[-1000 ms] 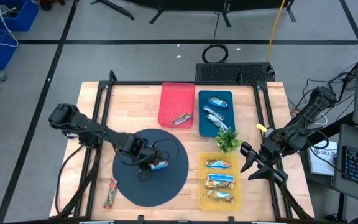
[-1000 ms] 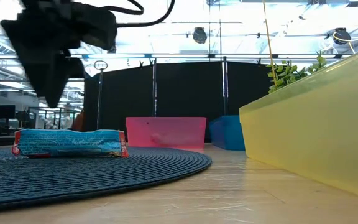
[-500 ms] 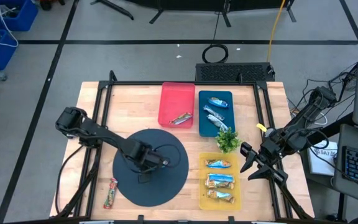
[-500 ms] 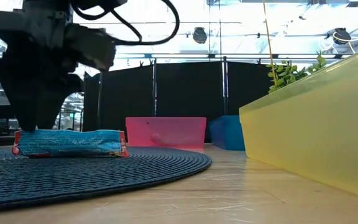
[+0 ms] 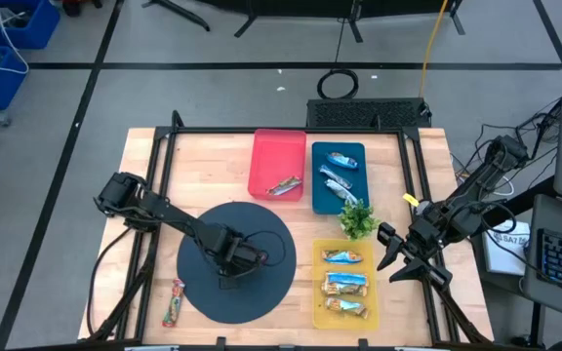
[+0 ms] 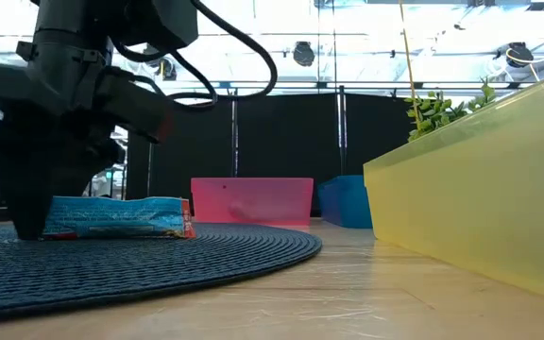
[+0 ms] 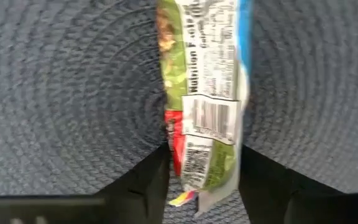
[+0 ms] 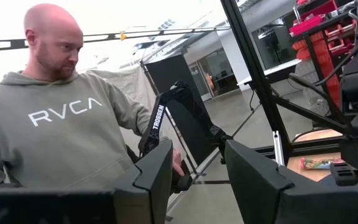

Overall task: Pick and place Granola Bars by type
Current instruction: Put the red granola bar into the red bin

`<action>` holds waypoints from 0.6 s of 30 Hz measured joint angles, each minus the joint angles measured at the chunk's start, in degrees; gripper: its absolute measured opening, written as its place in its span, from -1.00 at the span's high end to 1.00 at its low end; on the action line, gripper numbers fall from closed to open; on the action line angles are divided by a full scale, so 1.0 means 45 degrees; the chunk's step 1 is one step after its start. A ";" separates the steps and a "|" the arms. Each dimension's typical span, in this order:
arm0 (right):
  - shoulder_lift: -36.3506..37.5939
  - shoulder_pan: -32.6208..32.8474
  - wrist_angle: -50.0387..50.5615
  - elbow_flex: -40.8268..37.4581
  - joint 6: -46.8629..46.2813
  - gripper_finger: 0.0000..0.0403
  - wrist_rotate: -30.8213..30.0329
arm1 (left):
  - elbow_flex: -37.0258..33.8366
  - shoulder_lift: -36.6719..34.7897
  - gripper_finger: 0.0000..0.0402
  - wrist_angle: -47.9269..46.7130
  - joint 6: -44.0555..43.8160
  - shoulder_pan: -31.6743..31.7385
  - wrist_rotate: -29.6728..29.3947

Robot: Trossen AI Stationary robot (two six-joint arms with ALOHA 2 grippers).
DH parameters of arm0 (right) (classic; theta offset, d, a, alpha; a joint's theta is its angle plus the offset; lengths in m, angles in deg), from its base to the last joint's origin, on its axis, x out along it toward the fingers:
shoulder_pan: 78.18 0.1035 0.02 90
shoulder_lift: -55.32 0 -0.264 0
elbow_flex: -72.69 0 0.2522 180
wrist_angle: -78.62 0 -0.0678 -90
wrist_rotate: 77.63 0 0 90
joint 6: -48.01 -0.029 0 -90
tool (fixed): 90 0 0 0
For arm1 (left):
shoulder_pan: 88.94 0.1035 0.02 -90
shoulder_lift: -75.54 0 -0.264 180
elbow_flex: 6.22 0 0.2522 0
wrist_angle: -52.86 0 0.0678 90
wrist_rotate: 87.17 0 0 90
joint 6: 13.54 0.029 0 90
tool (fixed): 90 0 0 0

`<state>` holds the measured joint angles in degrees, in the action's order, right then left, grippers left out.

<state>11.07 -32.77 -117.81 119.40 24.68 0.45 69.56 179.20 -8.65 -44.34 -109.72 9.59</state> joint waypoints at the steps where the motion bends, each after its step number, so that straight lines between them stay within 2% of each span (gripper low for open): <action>1: 0.0000 0.0000 0.0005 0.0000 0.0009 0.31 0.0000 | 0.0000 0.0004 0.17 -0.0006 -0.0102 0.0002 -0.0111; 8: 0.0000 -0.0113 0.0001 0.0000 0.0097 0.31 0.0000 | 0.0000 -0.0038 0.80 -0.0019 -0.0274 0.0007 -0.0848; 18: 0.0000 -0.0706 0.0063 0.0000 0.0097 0.31 0.0000 | 0.0013 -0.0331 0.82 -0.0286 -0.0226 0.0012 -0.0836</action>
<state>11.07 -35.95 -117.53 119.40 25.12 0.45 69.62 177.71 -9.94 -45.36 -109.67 5.82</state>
